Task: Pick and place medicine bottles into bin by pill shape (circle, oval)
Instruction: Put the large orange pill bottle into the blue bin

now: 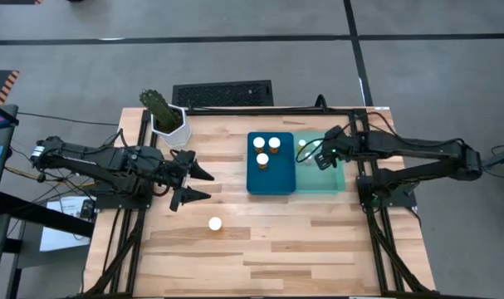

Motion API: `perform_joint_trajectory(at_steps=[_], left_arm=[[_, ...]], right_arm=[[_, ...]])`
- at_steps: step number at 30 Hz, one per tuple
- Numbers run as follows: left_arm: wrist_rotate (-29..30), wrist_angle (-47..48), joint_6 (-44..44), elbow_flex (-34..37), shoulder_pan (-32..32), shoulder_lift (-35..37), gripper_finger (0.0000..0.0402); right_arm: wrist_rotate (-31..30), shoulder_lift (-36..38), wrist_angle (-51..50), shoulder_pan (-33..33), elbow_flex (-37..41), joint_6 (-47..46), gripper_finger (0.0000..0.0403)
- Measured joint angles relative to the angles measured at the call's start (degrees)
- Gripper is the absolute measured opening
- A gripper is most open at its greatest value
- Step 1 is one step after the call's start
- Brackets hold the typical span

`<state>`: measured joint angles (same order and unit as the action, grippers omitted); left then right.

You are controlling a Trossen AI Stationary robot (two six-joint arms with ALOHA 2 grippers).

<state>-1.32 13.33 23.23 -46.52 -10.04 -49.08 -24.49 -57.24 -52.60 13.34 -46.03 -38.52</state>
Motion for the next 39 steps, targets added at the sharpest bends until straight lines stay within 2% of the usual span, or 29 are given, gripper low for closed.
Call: perform_joint_trajectory(at_steps=[4,8,16,20,25,30,39], left_arm=[[-0.57,0.59,0.02,0.0,0.0,0.0,0.03],[-2.83,2.18,0.47,0.0,-0.12,0.0,0.03],[-9.51,10.86,5.91,0.0,-5.37,0.0,0.03],[-10.16,14.01,9.41,0.0,-10.65,0.02,0.03],[-7.31,14.7,12.57,0.0,-17.09,0.0,0.03],[-3.4,15.28,14.31,0.0,-21.64,0.01,0.03],[2.6,17.88,17.47,0.0,-28.02,0.02,0.03]], right_arm=[[-0.48,1.71,-3.83,-0.88,-1.56,-1.78,0.0235],[0.32,2.8,-2.98,-3.37,-2.16,-2.44,0.0233],[5.03,1.26,9.23,-16.86,-2.35,-8.62,0.0229],[5.09,-1.4,22.3,-26.68,-2.35,-12.51,0.0228],[5.0,-9.28,41.89,-35.63,-3.47,-12.35,0.0224],[4.83,-21.47,42.17,-38.88,-12.61,-12.09,0.0214],[4.88,-42.22,41.46,-40.28,-33.61,-0.32,0.0211]])
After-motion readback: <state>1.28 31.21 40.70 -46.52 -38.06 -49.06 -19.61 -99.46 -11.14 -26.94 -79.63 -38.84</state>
